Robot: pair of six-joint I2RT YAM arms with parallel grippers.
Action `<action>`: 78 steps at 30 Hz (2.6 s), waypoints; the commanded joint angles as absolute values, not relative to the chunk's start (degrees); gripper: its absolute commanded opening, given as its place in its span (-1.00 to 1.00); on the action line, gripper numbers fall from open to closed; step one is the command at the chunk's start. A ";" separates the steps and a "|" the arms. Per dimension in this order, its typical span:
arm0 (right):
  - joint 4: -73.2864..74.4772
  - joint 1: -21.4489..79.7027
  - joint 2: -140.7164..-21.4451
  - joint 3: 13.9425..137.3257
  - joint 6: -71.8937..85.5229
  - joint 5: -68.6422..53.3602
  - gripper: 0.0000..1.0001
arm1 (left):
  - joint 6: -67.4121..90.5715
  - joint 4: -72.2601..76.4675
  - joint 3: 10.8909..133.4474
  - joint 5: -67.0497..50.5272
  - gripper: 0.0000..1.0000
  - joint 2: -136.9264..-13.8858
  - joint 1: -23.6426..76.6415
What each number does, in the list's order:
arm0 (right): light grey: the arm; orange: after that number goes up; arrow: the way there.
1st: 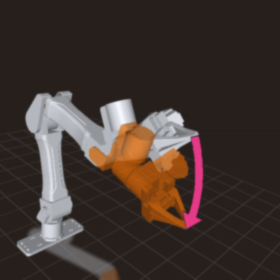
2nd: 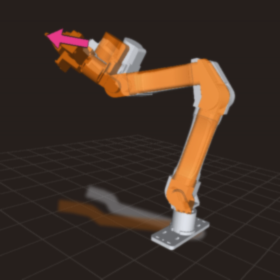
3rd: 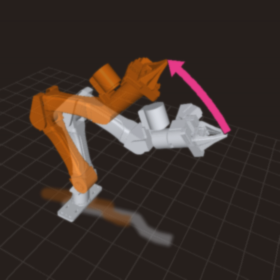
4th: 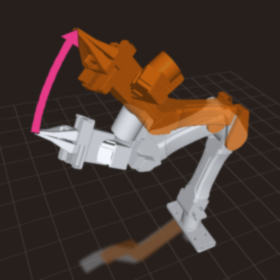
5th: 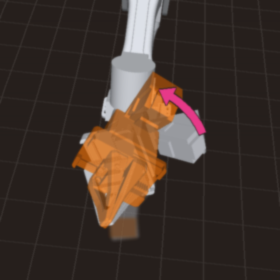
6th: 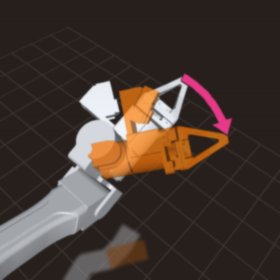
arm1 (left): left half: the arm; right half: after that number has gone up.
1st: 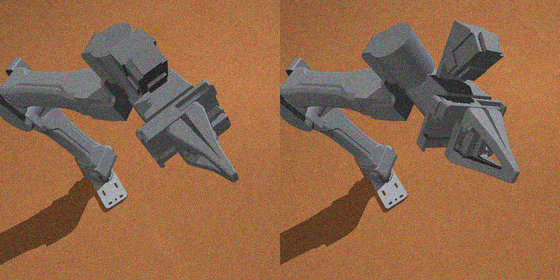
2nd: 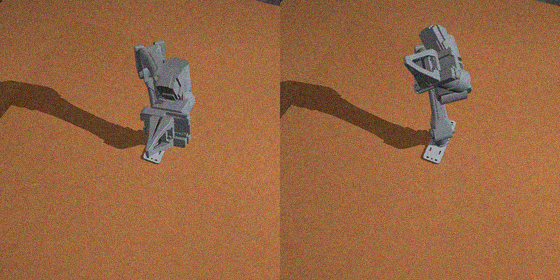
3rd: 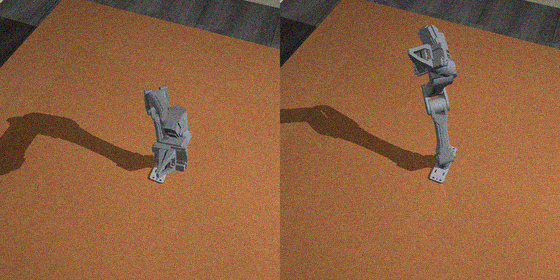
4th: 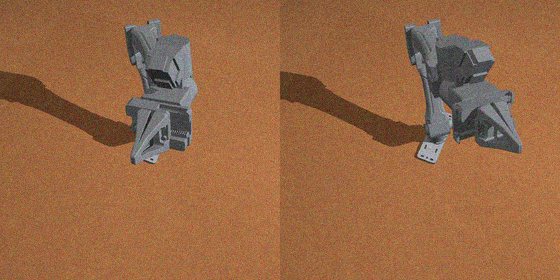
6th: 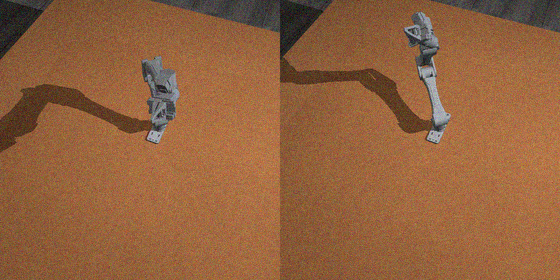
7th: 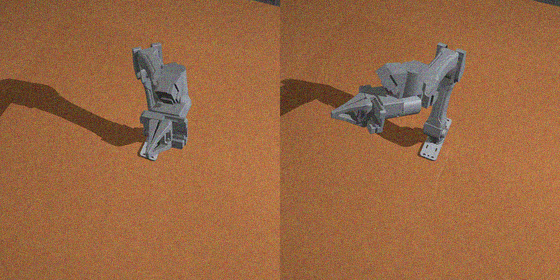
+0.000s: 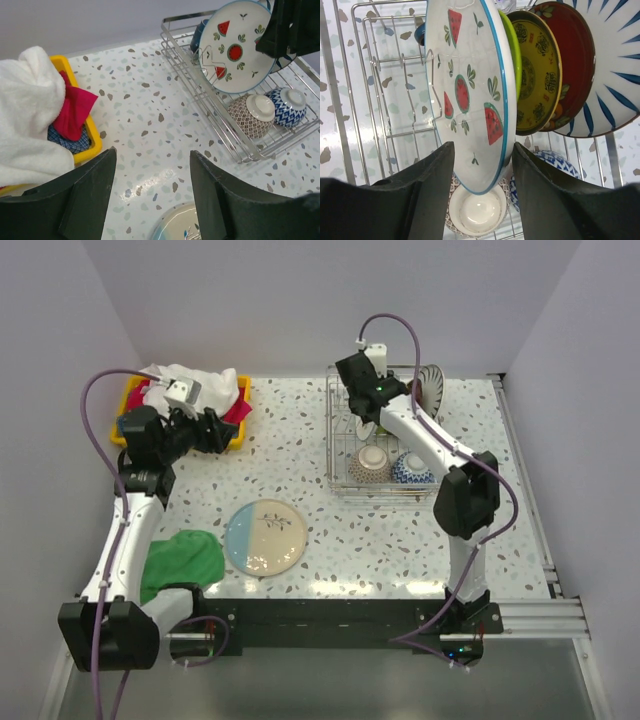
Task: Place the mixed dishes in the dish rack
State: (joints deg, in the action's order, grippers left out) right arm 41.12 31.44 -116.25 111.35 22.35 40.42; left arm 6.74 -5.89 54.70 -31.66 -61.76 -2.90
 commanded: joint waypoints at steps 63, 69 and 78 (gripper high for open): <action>32.86 45.79 -123.39 100.02 -9.93 -45.96 0.62 | -49.85 -37.80 47.63 -43.94 -1.00 -74.27 -1.85; 37.53 46.32 -125.95 101.51 -10.64 -52.81 0.49 | -43.87 -32.62 48.16 -44.82 -1.00 -70.40 -1.93; 39.11 46.41 -126.21 104.67 -8.53 -53.88 -1.00 | -34.93 -23.86 47.55 -40.53 -0.84 -66.20 -1.93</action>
